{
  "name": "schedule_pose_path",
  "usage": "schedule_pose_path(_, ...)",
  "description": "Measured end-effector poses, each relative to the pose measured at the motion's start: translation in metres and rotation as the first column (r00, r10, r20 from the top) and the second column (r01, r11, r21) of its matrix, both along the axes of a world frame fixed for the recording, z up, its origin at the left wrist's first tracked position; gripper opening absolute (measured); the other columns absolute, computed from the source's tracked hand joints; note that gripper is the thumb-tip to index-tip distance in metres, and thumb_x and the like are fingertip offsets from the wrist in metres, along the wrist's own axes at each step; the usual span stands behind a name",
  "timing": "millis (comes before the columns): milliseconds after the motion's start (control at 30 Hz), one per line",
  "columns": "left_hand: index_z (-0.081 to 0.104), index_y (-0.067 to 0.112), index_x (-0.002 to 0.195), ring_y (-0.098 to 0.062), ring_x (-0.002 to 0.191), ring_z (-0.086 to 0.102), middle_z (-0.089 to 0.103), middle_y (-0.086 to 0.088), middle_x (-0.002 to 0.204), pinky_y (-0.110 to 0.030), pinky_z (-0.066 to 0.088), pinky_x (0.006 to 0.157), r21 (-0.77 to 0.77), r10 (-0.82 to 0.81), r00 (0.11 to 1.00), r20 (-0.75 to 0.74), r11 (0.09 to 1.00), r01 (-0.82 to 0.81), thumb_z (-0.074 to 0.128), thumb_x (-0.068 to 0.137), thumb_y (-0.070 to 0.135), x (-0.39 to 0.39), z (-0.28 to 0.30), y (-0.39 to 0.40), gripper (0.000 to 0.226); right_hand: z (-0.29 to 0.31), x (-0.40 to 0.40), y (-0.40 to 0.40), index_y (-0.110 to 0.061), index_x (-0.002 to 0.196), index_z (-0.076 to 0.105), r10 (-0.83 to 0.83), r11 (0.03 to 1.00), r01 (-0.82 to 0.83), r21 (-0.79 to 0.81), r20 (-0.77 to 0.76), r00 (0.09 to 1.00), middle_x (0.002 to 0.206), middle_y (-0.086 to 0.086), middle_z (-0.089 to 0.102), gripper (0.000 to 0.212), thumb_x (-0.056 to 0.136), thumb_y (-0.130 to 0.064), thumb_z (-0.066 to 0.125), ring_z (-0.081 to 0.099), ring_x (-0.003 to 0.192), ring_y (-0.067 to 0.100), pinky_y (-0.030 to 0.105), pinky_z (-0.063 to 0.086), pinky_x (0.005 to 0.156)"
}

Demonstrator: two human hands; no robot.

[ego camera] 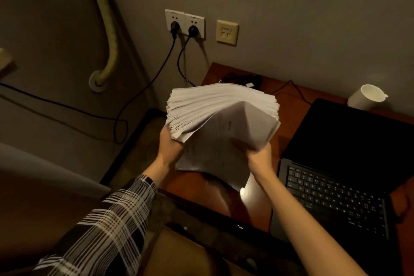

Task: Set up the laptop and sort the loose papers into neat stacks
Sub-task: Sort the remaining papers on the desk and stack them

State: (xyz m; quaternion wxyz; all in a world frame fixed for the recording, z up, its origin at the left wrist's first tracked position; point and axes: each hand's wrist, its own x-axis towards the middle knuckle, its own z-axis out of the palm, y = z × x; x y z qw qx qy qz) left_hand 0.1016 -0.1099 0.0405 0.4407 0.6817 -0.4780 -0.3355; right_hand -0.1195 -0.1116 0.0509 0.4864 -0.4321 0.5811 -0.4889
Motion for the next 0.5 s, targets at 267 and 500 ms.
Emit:
schedule_pose_path(267, 0.051, -0.001, 0.126, -0.008, 0.101, 0.061, 0.063, 0.004, 0.106, -0.036, 0.048, 0.099, -0.069, 0.045, 0.978, -0.206, 0.996, -0.06, 0.077, 0.076, 0.019, -0.03, 0.035, -0.004, 0.059, 0.002, 0.003, 0.0, 0.001, 0.123, 0.056, -0.087, 0.996, 0.086, -0.022, -0.01, 0.996, 0.106, 0.005, 0.066, 0.056, 0.072, -0.001, 0.078, 0.064, 0.084, -0.006, 0.011, 0.052, 0.069)
schedule_pose_path(500, 0.045, -0.005, 0.132, -0.007, 0.103, 0.06, 0.058, 0.0, 0.117, -0.01, 0.046, 0.086, -0.065, -0.007, 0.976, -0.218, 0.998, -0.008, 0.082, 0.07, 0.011, -0.017, 0.048, -0.006, 0.074, 0.018, -0.006, -0.016, 0.002, 0.124, 0.05, 0.057, 0.991, -0.06, -0.119, -0.024, 0.998, 0.109, 0.007, 0.062, 0.058, 0.073, 0.002, 0.076, 0.061, 0.095, -0.001, 0.016, 0.054, 0.073)
